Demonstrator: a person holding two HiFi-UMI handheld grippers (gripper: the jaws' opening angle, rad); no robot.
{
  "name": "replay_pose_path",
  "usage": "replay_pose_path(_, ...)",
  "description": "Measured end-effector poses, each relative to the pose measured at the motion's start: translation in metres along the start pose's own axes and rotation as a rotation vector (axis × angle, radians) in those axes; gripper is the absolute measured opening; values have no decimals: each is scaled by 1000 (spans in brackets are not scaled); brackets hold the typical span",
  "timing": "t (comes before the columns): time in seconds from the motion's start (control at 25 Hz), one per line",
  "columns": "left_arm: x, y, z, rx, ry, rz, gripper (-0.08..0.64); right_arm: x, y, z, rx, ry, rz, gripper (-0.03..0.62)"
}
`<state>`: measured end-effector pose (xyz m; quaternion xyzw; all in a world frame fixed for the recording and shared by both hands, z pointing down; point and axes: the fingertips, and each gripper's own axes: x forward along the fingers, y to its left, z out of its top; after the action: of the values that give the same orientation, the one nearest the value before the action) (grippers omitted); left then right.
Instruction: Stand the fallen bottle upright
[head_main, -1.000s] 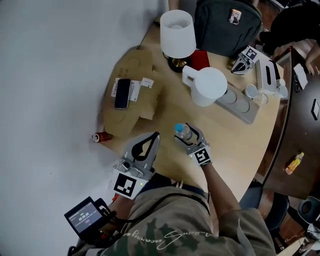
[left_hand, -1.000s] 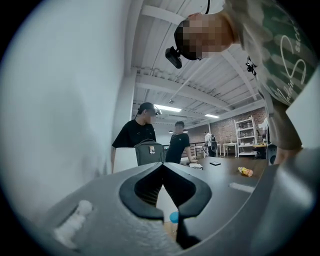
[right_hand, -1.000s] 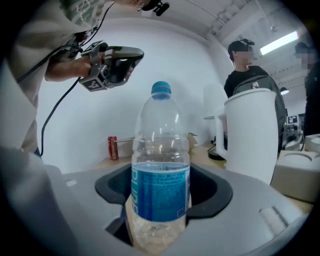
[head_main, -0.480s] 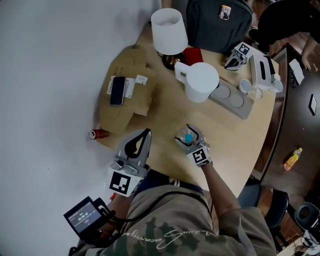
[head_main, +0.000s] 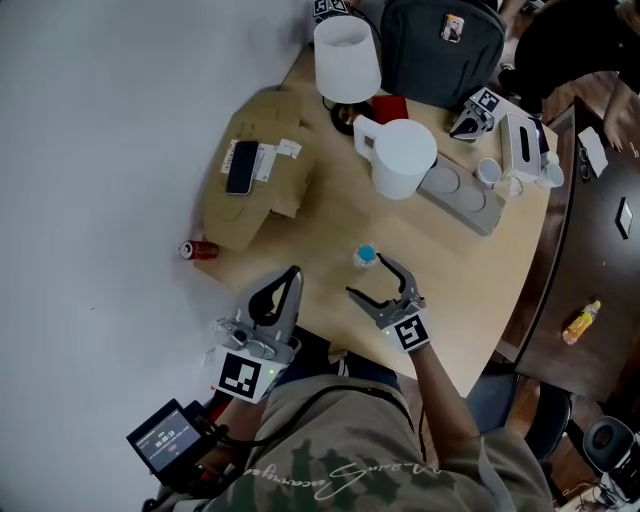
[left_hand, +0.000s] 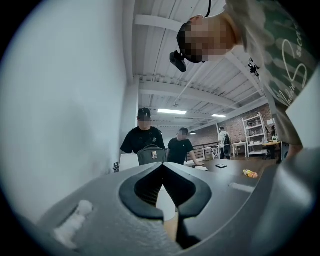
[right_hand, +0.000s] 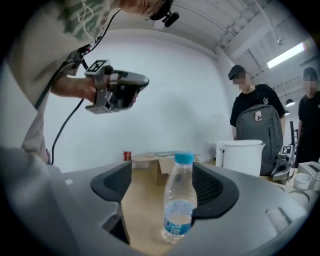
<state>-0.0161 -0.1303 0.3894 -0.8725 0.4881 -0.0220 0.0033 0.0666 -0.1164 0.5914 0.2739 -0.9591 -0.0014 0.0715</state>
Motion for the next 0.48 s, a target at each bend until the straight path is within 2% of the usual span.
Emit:
replay_pose_path(0.08,-6,-6,-2,-8,-1,-8,0,-8,9,30,44,-63,12,348)
replay_pose_path(0.16,-12,-13,-2,-20,-15,-31,0,-18,15,63,121,-140,7,243)
replay_pose_path(0.28,-26,-25,5,-39,-67,-85,0,-41,19,99,146,-180,-78,1)
replay_pose_path(0.48,-65,-41,5,-74,-99,-181,0,-53,68,145,89,-186,-177,0)
